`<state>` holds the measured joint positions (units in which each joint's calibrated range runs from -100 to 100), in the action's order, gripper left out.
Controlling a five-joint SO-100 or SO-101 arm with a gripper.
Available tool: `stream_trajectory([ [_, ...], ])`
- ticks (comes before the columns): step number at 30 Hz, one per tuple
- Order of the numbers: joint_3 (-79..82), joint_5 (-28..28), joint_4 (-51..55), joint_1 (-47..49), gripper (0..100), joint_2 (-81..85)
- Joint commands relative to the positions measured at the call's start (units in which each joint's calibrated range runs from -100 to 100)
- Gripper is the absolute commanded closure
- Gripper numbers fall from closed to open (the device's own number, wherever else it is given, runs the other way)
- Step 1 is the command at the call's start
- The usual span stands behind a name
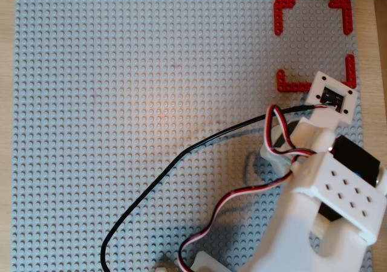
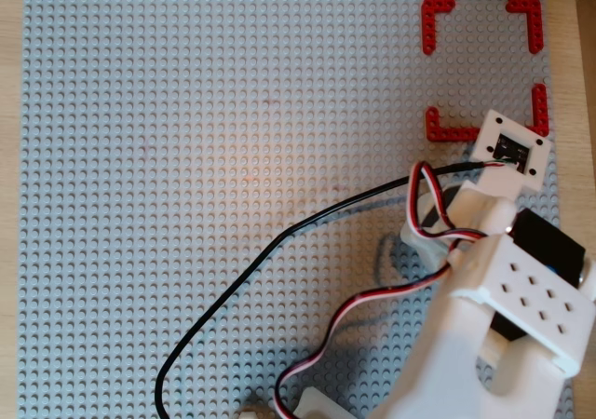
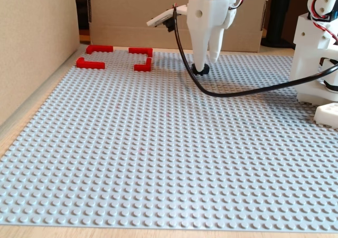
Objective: Grab the Lego and store it in red box
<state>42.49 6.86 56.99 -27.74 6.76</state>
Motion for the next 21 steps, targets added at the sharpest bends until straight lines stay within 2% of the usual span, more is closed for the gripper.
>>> stream_trajectory([
  [1,-2.3,0.1,0.1,-0.4,75,0.1],
  [7,-2.0,0.2,-0.3,2.1,80,0.1],
  [18,-2.1,0.3,-0.4,5.4,80,0.1],
  [21,-2.1,0.5,-0.4,6.3,83,0.1],
])
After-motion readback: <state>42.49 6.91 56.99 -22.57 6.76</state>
